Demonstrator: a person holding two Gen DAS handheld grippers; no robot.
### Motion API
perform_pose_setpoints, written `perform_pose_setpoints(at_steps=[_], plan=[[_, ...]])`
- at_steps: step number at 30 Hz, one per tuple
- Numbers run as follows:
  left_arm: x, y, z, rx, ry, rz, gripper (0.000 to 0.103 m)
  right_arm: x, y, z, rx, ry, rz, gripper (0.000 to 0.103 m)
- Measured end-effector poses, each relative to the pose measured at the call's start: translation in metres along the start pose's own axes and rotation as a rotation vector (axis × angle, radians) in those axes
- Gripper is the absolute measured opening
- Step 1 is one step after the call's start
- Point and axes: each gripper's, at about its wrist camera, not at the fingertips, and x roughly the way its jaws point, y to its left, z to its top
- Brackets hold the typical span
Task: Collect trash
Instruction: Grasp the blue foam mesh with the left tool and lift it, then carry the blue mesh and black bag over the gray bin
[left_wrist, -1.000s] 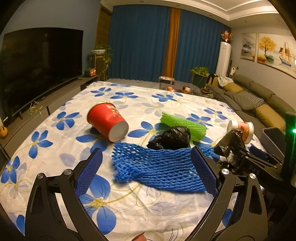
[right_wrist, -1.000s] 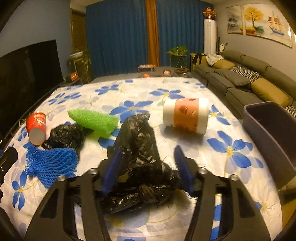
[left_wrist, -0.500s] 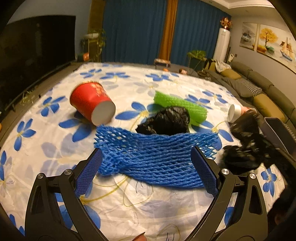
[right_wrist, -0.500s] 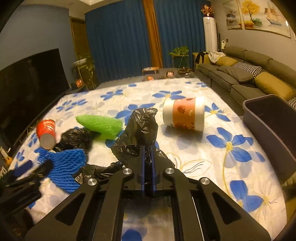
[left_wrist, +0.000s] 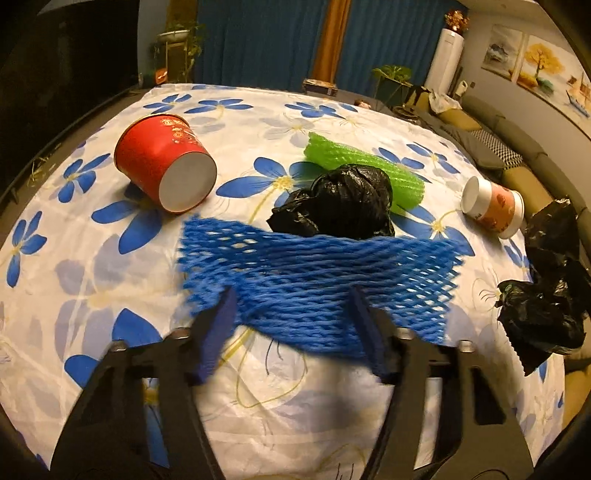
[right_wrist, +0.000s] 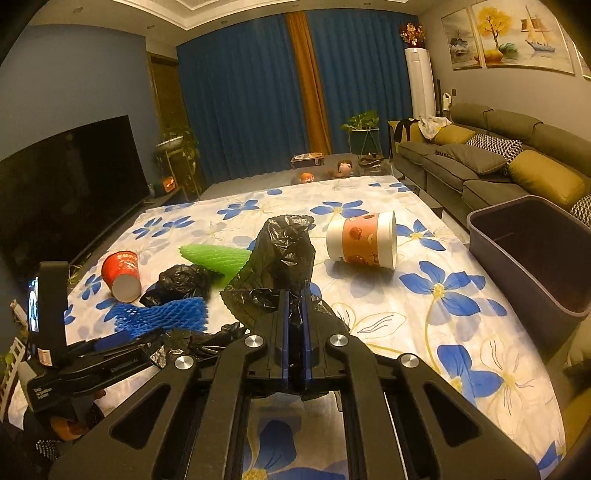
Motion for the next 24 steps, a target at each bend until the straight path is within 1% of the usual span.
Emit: perform_pose_setpoints(at_steps=[1, 2, 4, 7, 10, 13, 17, 24], plan=[[-0.001, 0.000, 0.000, 0.003, 0.001, -0.002, 0.036, -0.002, 0.000, -0.001, -0.001, -0.002, 0.000, 0.007], [-0.001, 0.001, -0.001, 0.003, 0.001, -0.005, 0.031, -0.004, 0.001, -0.001, -0.001, -0.004, 0.000, 0.007], [-0.002, 0.003, -0.002, 0.000, 0.004, -0.011, 0.013, -0.008, 0.001, -0.002, -0.002, -0.007, -0.003, 0.007], [-0.003, 0.006, -0.004, -0.008, 0.005, -0.029, 0.007, -0.014, 0.000, -0.004, 0.000, -0.009, -0.008, 0.007], [-0.010, 0.007, -0.009, -0.010, -0.012, -0.051, 0.006, -0.021, -0.002, -0.005, 0.005, -0.018, -0.015, 0.007], [-0.024, 0.005, -0.013, -0.009, -0.055, -0.070, 0.005, -0.031, -0.006, -0.006, 0.009, -0.033, -0.020, 0.007], [-0.055, 0.004, -0.016, -0.013, -0.135, -0.108, 0.005, -0.041, -0.010, -0.008, 0.014, -0.048, -0.024, 0.007], [-0.101, -0.013, -0.012, 0.020, -0.235, -0.157, 0.005, -0.062, -0.015, -0.009, 0.026, -0.086, -0.017, 0.007]])
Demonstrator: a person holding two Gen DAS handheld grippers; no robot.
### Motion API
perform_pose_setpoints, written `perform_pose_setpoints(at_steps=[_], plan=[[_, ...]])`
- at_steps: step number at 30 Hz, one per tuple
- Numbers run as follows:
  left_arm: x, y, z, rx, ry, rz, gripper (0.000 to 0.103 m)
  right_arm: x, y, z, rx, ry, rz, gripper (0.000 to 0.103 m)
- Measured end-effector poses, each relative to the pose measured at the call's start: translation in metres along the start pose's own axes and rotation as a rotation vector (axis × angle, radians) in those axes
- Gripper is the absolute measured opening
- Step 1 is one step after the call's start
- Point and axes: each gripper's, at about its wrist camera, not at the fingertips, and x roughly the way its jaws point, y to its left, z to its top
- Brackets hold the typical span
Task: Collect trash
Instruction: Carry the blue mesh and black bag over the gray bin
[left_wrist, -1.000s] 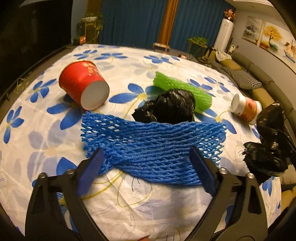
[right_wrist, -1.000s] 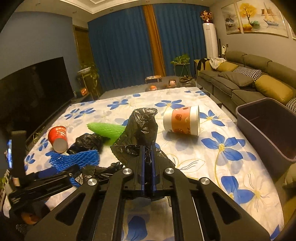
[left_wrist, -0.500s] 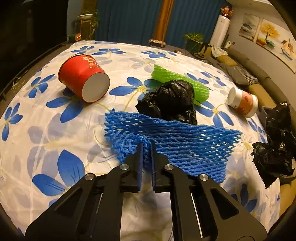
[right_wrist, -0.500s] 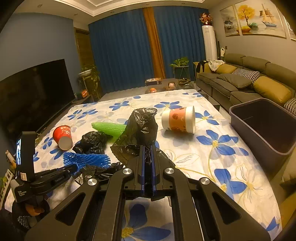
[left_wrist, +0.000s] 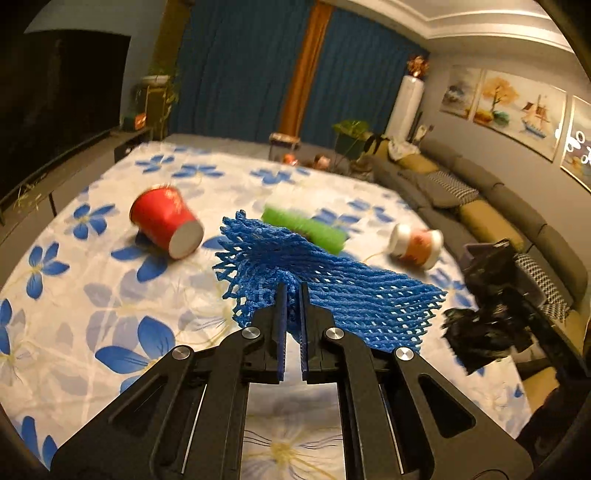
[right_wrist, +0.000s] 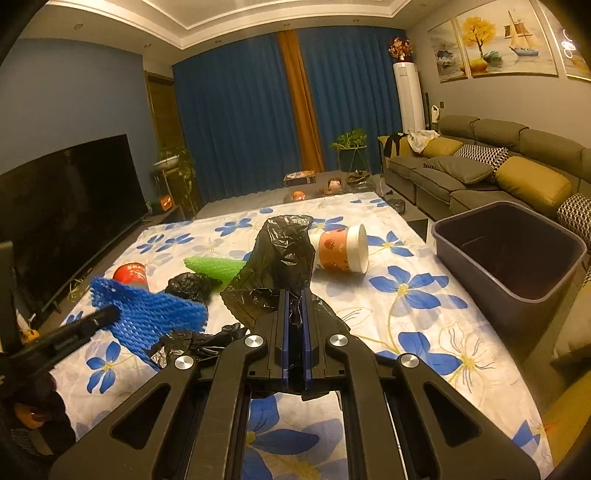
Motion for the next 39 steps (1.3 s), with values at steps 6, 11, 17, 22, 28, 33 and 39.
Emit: perform_pose_setpoints(at_steps=[6, 11, 17, 22, 28, 33, 39], plan=[[-0.012, -0.022, 0.007, 0.029, -0.034, -0.017, 0.005, -0.018, -0.008, 0.002, 0.004, -0.037, -0.005, 0.007], [-0.015, -0.043, 0.009, 0.057, -0.046, -0.028, 0.005, -0.031, -0.019, 0.006, 0.012, -0.065, -0.019, 0.007], [-0.014, -0.071, 0.011, 0.107, -0.059, -0.050, 0.005, -0.044, -0.036, 0.011, 0.024, -0.095, -0.043, 0.007], [-0.011, -0.091, 0.013, 0.138, -0.060, -0.071, 0.005, -0.051, -0.051, 0.015, 0.036, -0.117, -0.067, 0.007], [-0.004, -0.115, 0.016, 0.175, -0.063, -0.094, 0.005, -0.057, -0.068, 0.022, 0.046, -0.146, -0.099, 0.007], [0.003, -0.134, 0.019, 0.197, -0.066, -0.111, 0.005, -0.060, -0.081, 0.027, 0.058, -0.166, -0.124, 0.007], [0.013, -0.151, 0.025, 0.208, -0.070, -0.133, 0.005, -0.065, -0.103, 0.033, 0.068, -0.186, -0.169, 0.007]])
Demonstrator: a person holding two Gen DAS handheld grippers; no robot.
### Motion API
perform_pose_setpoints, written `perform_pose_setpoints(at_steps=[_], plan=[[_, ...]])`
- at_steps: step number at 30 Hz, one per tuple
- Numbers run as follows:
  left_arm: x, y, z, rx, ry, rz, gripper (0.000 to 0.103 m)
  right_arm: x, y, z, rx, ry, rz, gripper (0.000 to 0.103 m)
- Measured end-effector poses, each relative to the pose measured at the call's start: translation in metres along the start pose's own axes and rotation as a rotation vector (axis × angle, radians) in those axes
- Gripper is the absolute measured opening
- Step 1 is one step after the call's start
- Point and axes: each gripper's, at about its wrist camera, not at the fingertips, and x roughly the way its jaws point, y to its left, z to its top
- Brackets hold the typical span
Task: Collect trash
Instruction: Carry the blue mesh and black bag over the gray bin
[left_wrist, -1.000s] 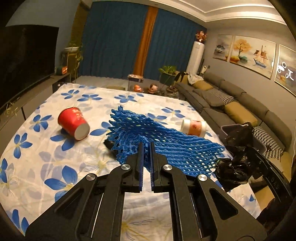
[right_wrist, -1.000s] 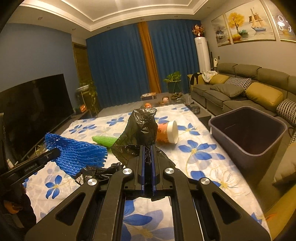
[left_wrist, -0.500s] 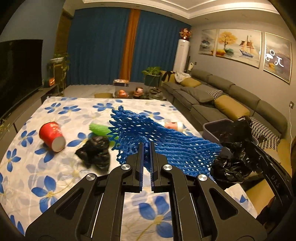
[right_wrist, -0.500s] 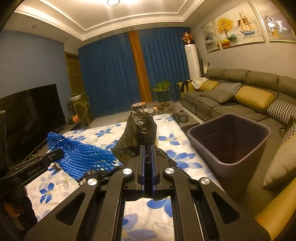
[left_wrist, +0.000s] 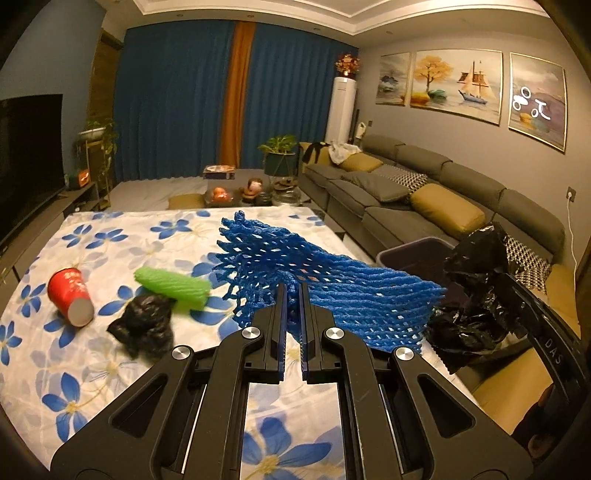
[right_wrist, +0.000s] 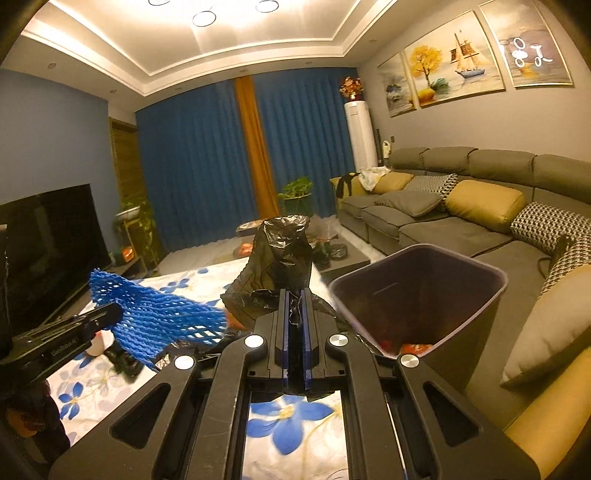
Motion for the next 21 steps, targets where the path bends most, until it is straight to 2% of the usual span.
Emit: perform_pose_setpoints(at_steps=[9, 14, 21], plan=[[0.023, -0.042, 0.024, 0.026, -0.027, -0.057, 0.005, 0.004, -0.041, 0.023, 0.027, -0.056, -0.110, 0.007], [0.043, -0.068, 0.039, 0.041, -0.048, -0.060, 0.005, 0.006, -0.062, 0.035, 0.038, -0.084, -0.176, 0.007], [0.073, -0.105, 0.049, 0.065, -0.058, -0.058, 0.005, 0.015, -0.088, 0.040, 0.062, -0.093, -0.223, 0.007]])
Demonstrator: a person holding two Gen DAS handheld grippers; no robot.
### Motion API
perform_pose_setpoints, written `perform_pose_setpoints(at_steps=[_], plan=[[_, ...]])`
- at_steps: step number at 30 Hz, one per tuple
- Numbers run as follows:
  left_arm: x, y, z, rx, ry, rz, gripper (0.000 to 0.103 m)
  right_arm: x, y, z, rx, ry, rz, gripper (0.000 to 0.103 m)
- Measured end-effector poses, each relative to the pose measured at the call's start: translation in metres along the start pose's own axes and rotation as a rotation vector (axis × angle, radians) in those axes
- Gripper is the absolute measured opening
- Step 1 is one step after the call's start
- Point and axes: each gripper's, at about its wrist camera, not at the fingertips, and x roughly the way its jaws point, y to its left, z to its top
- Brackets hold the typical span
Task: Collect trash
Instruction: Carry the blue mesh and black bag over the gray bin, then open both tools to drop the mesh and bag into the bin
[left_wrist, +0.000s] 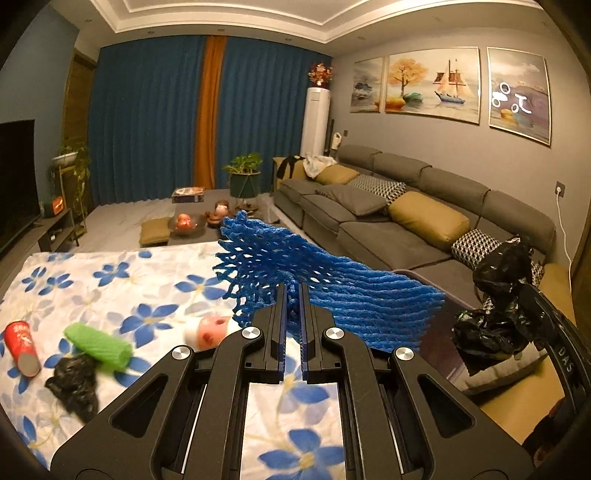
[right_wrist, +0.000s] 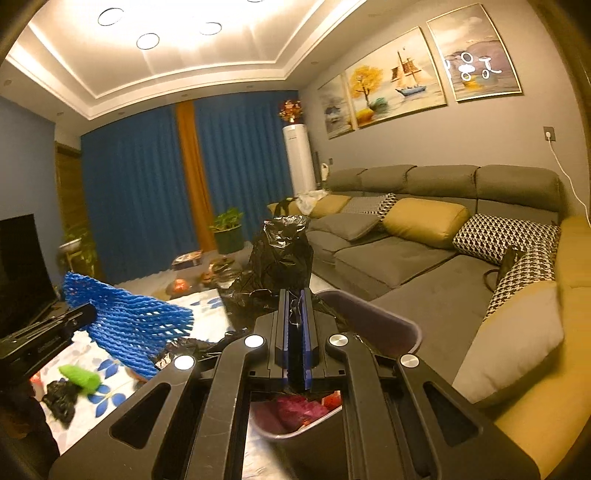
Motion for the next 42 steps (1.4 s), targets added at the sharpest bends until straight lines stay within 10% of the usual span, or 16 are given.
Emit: perform_pose_setpoints(at_steps=[32, 36, 42], plan=[[0.079, -0.061, -0.001, 0.034, 0.039, -0.052, 0.006, 0.055, -0.007, -0.004, -0.014, 0.058, -0.052, 0.007], [0.085, -0.068, -0.006, 0.057, 0.043, -0.115, 0.007, 0.061, -0.010, -0.006, -0.023, 0.062, -0.051, 0.030], [0.092, -0.065, -0.016, 0.065, 0.074, -0.110, 0.058, 0.058, -0.020, -0.007, 0.000, 0.066, -0.070, 0.048]])
